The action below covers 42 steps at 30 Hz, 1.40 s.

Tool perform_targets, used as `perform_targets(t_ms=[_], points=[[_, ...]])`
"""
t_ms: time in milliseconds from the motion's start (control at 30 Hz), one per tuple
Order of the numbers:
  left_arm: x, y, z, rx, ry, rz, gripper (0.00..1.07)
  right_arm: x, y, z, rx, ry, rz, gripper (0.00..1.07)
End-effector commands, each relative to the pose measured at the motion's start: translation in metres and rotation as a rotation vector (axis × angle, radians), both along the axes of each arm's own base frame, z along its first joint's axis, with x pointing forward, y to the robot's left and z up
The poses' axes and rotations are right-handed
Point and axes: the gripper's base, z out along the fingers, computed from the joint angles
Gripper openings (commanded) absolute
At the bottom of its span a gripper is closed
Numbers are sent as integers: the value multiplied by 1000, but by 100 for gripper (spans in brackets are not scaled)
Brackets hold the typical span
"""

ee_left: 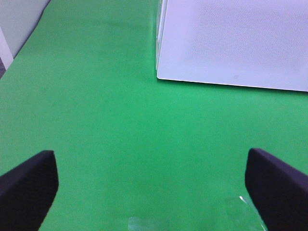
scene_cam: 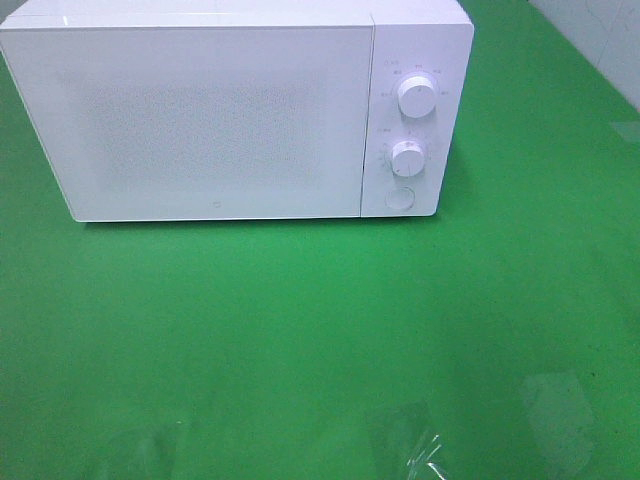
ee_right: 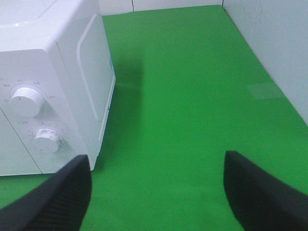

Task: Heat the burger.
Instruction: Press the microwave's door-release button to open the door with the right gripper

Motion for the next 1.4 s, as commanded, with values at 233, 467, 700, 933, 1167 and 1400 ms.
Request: perform_targets(t_ms=[233, 467, 700, 933, 1167, 1400], points=[[0, 0, -1, -3, -1, 2, 98, 20, 3, -18, 14, -142, 27, 76], [0, 0, -1, -3, -1, 2, 98, 28, 2, -40, -9, -298, 21, 76], [0, 0, -1, -3, -1, 2, 98, 30, -3, -63, 43, -299, -76, 76], [0, 0, -1, -3, -1, 2, 98, 37, 28, -85, -19, -225, -3, 76], [0, 0, -1, -3, -1, 2, 98, 37, 58, -106, -65, -186, 19, 76], [0, 0, -1, -3, -1, 2, 98, 34, 97, -121, -65, -143, 63, 76]])
